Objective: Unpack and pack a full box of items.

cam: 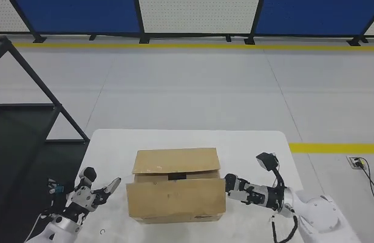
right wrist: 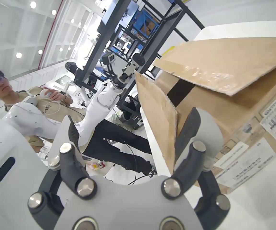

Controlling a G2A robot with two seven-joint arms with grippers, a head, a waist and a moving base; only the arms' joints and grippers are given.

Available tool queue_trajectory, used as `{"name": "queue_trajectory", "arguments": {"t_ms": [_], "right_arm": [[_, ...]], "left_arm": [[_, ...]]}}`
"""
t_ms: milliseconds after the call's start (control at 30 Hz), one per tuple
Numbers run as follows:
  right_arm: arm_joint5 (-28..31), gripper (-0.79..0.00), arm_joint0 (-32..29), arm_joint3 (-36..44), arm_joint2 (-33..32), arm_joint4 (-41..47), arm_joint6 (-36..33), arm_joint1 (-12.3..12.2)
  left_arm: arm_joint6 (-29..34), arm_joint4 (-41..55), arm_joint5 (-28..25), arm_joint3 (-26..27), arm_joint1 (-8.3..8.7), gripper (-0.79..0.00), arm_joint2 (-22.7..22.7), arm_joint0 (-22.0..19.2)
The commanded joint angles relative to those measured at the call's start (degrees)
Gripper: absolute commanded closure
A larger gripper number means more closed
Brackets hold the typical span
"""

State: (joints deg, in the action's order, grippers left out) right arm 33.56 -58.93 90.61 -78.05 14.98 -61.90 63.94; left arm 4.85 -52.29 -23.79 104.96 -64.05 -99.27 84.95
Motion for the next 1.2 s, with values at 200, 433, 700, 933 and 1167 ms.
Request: {"name": "queue_trajectory", "arguments": {"t_ms": [200,433,700,933,1167], "right_arm": [[3.58,-0.785,-4.93,7.50,-2.85,3.19,-5.25,-1.29],[2.87,-0.785,-9.85,15.02,-3.96,0.66,-5.96,-3.16],[2.94,-0.785,-11.43,15.34,-0.92,-1.89,-5.89,-4.95],[1.68,-0.785,-10.91,14.39,2.83,-3.85,-7.15,-6.51],[1.62,-0.785,-9.98,13.59,7.29,-6.61,-7.21,-7.90]], "left_arm": [[0.62,0.81,-0.66,0.67,-0.09,-0.785,1.76,0.22],[1.39,-0.07,-1.23,2.25,-0.11,-0.785,3.41,0.15],[2.84,0.55,-4.85,3.13,0.10,-0.785,3.92,1.03],[5.45,5.46,-8.12,4.05,0.48,-0.785,2.05,1.73],[8.96,11.81,-9.01,3.32,0.73,-0.785,1.64,0.99]]}}
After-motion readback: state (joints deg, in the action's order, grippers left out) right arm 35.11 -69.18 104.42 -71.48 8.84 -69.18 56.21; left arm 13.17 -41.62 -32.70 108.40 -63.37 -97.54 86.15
